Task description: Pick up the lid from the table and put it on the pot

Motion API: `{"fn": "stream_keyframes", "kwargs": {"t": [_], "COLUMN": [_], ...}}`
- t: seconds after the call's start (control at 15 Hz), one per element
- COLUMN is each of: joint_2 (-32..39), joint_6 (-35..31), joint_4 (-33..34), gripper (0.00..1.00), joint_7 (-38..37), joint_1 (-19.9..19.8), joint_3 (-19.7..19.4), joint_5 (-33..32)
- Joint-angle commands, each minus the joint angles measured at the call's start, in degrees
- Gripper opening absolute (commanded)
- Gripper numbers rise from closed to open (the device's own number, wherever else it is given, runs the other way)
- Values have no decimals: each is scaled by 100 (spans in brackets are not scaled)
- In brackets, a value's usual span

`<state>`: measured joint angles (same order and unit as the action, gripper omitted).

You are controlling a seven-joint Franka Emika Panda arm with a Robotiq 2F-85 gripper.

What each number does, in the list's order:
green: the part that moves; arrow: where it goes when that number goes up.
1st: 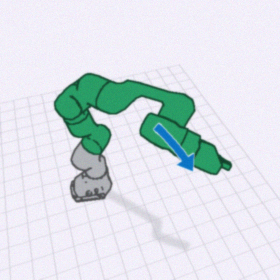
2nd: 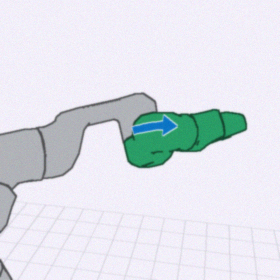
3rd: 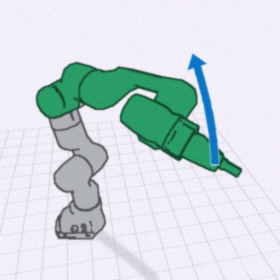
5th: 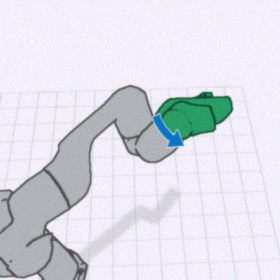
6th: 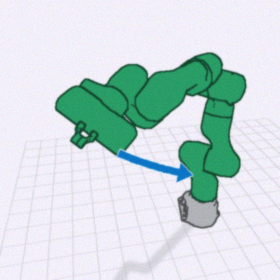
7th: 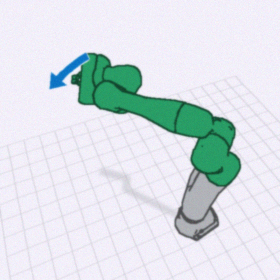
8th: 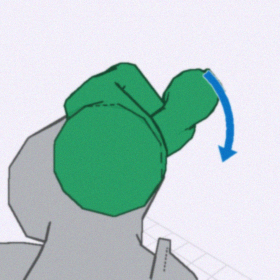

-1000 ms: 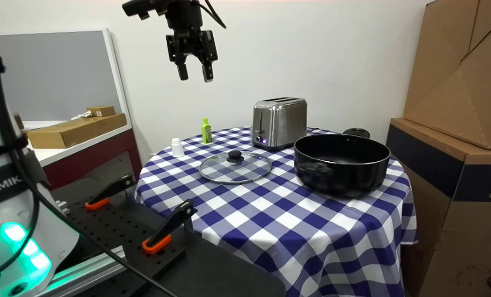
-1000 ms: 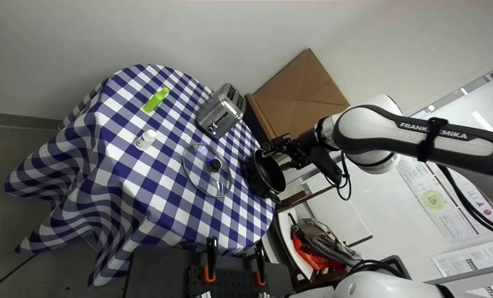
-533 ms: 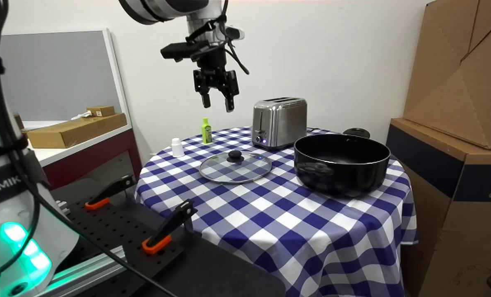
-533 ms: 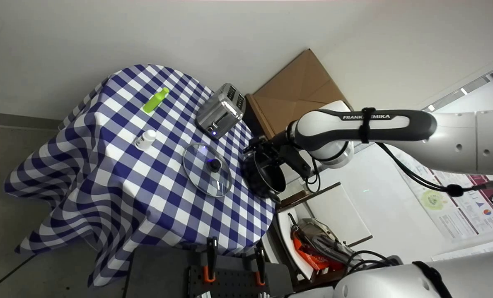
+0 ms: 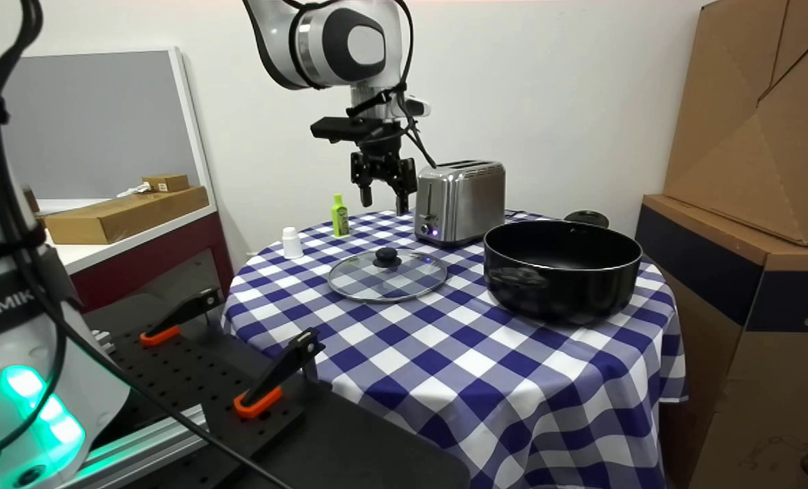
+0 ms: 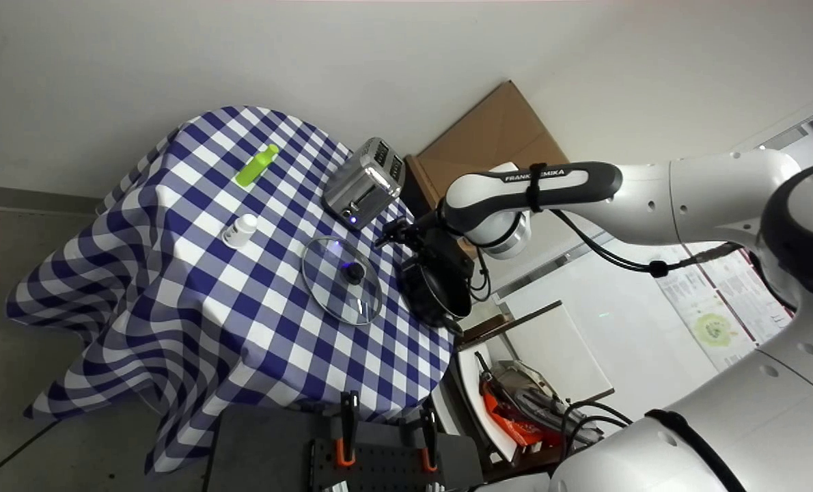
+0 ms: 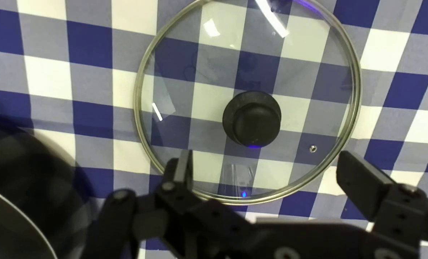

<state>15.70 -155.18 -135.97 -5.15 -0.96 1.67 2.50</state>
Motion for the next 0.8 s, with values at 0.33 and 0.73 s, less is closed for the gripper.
{"fn": "stream_keyframes", "kwargs": {"t": [0.33,0.73], "joint_2": [1435,1816], "joint_6": [67,268], "joint_4": [1139,1444], "gripper": [100,100], "joint_7": [50,-35], "joint_1": [232,397], "joint_3": [40,-116], "joint_5": [11,-147]}}
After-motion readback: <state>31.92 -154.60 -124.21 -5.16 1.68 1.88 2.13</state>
